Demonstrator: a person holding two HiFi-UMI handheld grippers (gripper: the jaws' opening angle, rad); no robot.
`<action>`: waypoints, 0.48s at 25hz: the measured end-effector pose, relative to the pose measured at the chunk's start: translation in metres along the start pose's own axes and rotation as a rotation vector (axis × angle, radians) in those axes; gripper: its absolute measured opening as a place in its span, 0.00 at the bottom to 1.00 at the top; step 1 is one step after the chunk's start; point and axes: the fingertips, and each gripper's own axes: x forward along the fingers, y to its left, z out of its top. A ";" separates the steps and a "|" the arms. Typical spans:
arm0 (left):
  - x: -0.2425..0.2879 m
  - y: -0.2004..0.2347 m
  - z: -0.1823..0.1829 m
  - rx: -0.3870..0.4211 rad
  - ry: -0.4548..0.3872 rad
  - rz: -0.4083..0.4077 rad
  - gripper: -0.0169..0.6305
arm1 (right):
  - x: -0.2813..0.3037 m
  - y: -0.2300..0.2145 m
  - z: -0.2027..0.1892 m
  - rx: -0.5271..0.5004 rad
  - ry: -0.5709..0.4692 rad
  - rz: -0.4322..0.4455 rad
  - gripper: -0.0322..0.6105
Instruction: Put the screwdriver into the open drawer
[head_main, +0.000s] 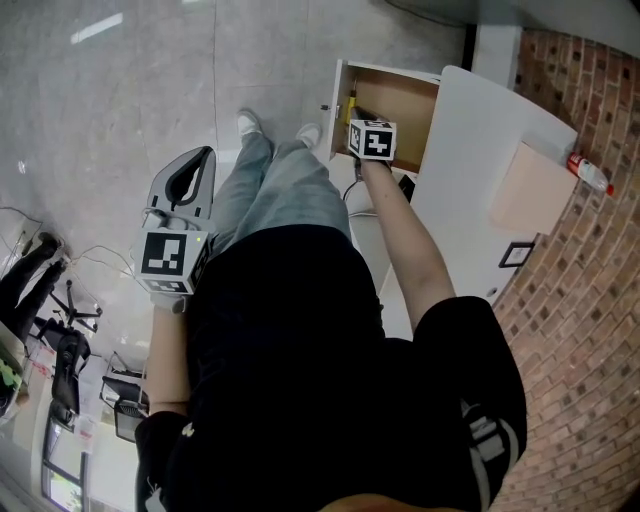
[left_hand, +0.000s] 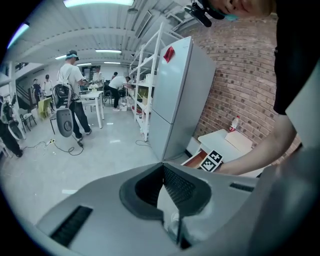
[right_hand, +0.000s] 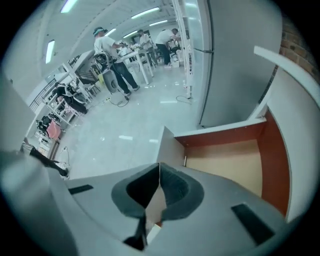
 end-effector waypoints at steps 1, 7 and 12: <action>-0.002 0.000 0.004 0.002 -0.013 0.001 0.03 | -0.008 0.006 0.009 -0.002 -0.020 0.013 0.07; -0.015 0.009 0.032 -0.002 -0.087 0.032 0.03 | -0.069 0.048 0.064 -0.026 -0.150 0.095 0.07; -0.029 0.009 0.055 0.019 -0.168 0.003 0.03 | -0.132 0.084 0.107 -0.114 -0.278 0.119 0.07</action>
